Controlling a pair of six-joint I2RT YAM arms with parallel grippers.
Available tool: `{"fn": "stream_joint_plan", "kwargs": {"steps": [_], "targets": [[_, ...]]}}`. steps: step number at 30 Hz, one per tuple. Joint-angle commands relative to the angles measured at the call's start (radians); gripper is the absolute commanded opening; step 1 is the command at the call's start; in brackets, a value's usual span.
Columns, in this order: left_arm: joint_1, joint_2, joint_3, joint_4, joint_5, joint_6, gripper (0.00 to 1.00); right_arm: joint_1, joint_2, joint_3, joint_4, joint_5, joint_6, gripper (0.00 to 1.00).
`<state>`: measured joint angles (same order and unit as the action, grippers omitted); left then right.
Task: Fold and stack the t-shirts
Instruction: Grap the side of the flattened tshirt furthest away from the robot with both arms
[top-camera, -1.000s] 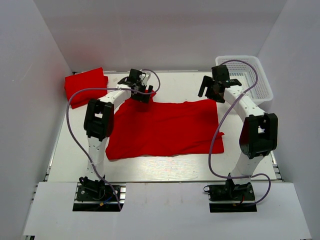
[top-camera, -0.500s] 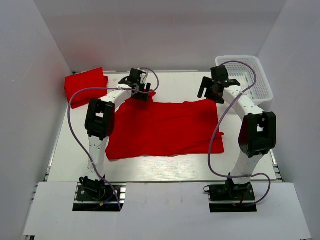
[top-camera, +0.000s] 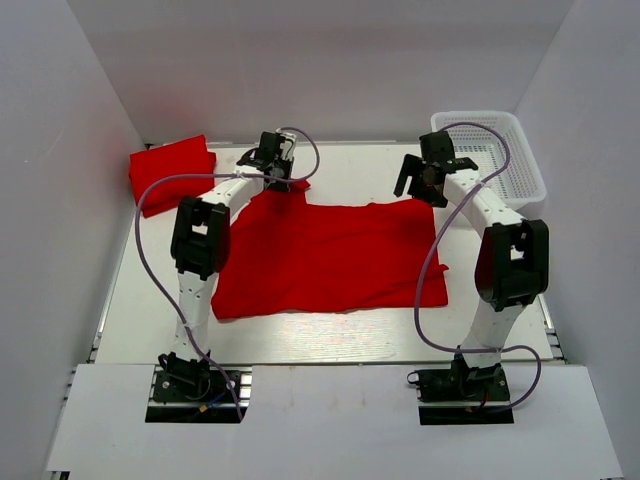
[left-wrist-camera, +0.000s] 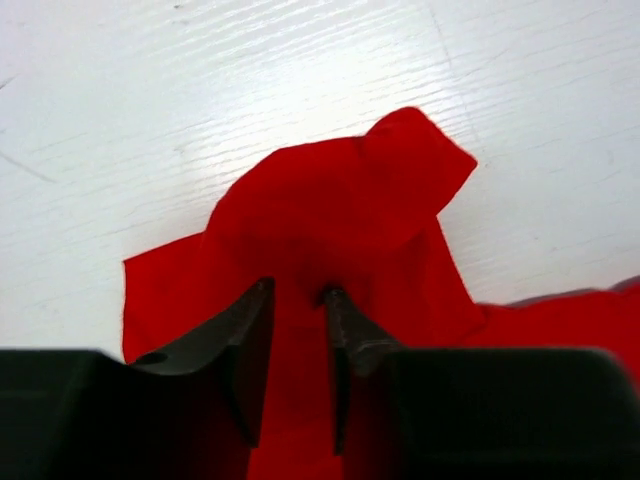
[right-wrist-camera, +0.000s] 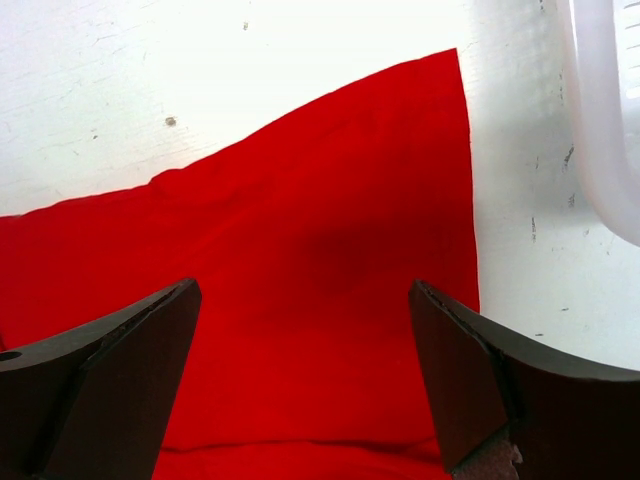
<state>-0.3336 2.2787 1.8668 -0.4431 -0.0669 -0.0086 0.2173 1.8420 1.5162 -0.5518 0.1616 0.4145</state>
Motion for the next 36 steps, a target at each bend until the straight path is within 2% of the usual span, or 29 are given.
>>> {"fn": "stream_joint_plan", "kwargs": {"steps": [1, 2, 3, 4, 5, 11, 18, 26, 31, 36], "targets": [[-0.001, 0.016, 0.034, 0.032, 0.041, -0.001, 0.33, 0.001, 0.010, 0.052, 0.003, 0.009, -0.008, 0.90], [-0.001, 0.016, 0.034, 0.041, 0.041, -0.001, 0.25, -0.001, 0.011, 0.055, 0.004, 0.009, -0.008, 0.90], [-0.001, 0.025, 0.034, 0.041, 0.041, 0.013, 0.25, -0.004, 0.013, 0.055, 0.003, 0.012, -0.008, 0.90], [-0.001, 0.025, 0.046, 0.055, 0.052, 0.013, 0.17, -0.004, 0.014, 0.053, 0.004, 0.012, -0.009, 0.90], [-0.001, 0.025, 0.046, 0.066, 0.052, 0.013, 0.00, -0.006, 0.016, 0.052, 0.006, 0.012, -0.011, 0.90], [0.010, 0.034, 0.055, 0.087, 0.065, 0.027, 0.00, -0.002, 0.020, 0.045, -0.005, 0.021, -0.014, 0.90], [0.019, -0.071, -0.029, 0.106, 0.056, 0.027, 0.00, 0.016, 0.020, 0.041, -0.008, 0.055, -0.033, 0.90], [0.019, -0.198, -0.159, 0.173, 0.078, 0.038, 0.00, 0.011, 0.094, 0.090, -0.008, 0.122, 0.092, 0.90], [0.019, -0.274, -0.231, 0.199, 0.061, 0.081, 0.00, 0.048, 0.187, 0.218, -0.042, 0.171, 0.139, 0.90], [0.019, -0.324, -0.276, 0.187, 0.079, 0.124, 0.00, 0.059, 0.259, 0.271, -0.043, 0.242, 0.211, 0.90]]}}
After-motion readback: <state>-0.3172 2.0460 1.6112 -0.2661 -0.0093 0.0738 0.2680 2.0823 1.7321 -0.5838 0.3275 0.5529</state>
